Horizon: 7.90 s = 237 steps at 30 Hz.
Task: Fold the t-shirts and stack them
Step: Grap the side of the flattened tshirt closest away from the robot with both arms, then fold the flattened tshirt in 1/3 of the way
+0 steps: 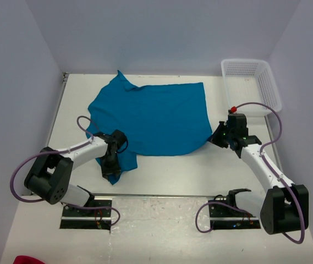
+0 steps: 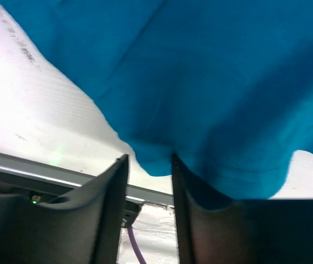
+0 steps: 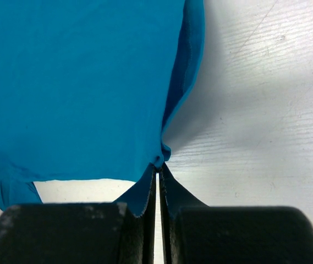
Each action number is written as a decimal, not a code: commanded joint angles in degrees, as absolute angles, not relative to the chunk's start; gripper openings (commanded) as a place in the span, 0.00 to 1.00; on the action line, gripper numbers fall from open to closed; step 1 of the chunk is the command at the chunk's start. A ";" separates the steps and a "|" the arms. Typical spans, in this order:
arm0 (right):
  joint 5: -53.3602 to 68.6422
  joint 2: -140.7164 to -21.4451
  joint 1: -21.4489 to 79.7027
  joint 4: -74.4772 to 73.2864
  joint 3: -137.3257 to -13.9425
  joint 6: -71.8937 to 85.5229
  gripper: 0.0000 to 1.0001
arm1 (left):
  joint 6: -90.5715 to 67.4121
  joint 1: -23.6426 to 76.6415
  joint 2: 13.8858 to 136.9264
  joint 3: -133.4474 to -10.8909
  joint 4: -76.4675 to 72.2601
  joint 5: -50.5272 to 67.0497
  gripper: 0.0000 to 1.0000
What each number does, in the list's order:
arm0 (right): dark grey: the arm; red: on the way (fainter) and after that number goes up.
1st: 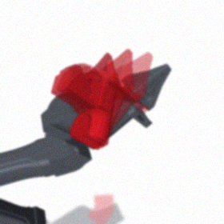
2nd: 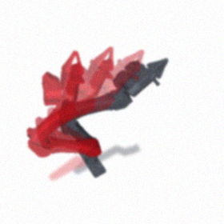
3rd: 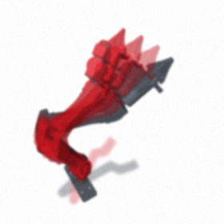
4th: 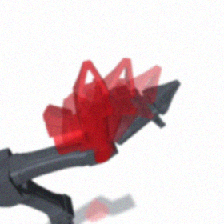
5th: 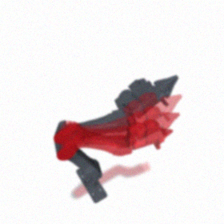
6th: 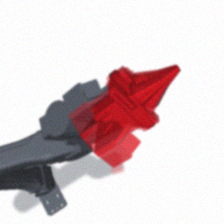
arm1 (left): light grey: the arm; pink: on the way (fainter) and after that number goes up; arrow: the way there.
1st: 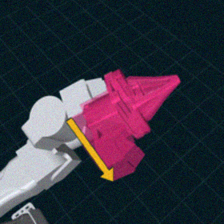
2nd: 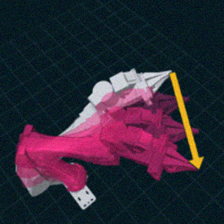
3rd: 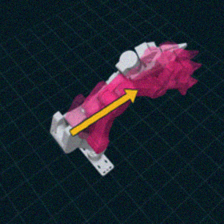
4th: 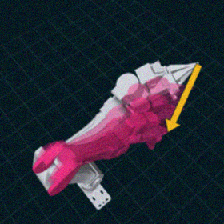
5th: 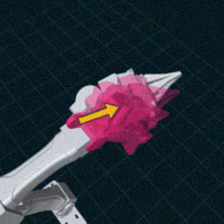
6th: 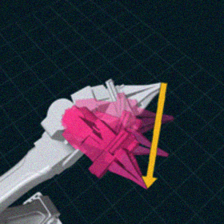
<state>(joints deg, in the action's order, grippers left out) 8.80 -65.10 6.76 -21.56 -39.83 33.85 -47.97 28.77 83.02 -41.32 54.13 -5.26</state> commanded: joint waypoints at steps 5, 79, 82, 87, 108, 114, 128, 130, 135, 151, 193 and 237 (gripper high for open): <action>9.84 -63.28 7.03 -20.22 -39.81 33.22 0.00 | -47.81 29.53 84.29 -36.05 42.55 -2.03 0.30; -2.81 -67.41 15.73 -26.45 -42.97 32.17 0.00 | -55.63 28.48 48.87 -37.52 47.63 -14.50 0.00; -4.39 -66.97 16.08 -26.80 -43.15 31.99 0.00 | -55.90 28.48 48.25 -38.32 47.81 -15.55 0.00; -4.66 -67.32 16.26 -27.16 -43.77 31.99 0.00 | -55.63 28.04 48.69 -38.32 48.17 -15.47 0.00; -6.42 -68.64 17.14 -27.16 -44.12 31.82 0.00 | -54.76 27.33 47.81 -37.53 47.20 -13.98 0.00; -6.59 -68.73 17.23 -27.60 -44.82 31.99 0.00 | -54.67 27.25 47.37 -37.35 46.93 -13.54 0.00; -7.21 -68.38 17.67 -28.12 -44.91 31.99 0.00 | -54.84 27.25 46.67 -36.65 46.05 -12.22 0.00; -7.29 -68.38 17.67 -28.21 -44.91 31.99 0.00 | -54.93 27.25 46.58 -36.74 46.14 -12.22 0.00; -7.03 -68.38 17.84 -28.12 -45.00 32.08 0.00 | -55.11 27.25 46.32 -36.74 46.14 -12.22 0.00; -7.64 -67.15 18.10 -28.56 -44.47 31.99 0.00 | -55.90 27.25 45.00 -36.91 47.11 -12.39 0.00; -9.49 -83.40 8.09 -37.70 -63.98 30.24 0.00 | -46.59 18.46 68.36 -60.81 43.77 -25.84 0.00; -4.04 -109.68 6.94 -45.26 -90.52 23.12 0.00 | -38.50 14.33 97.64 -86.39 44.30 -29.97 0.00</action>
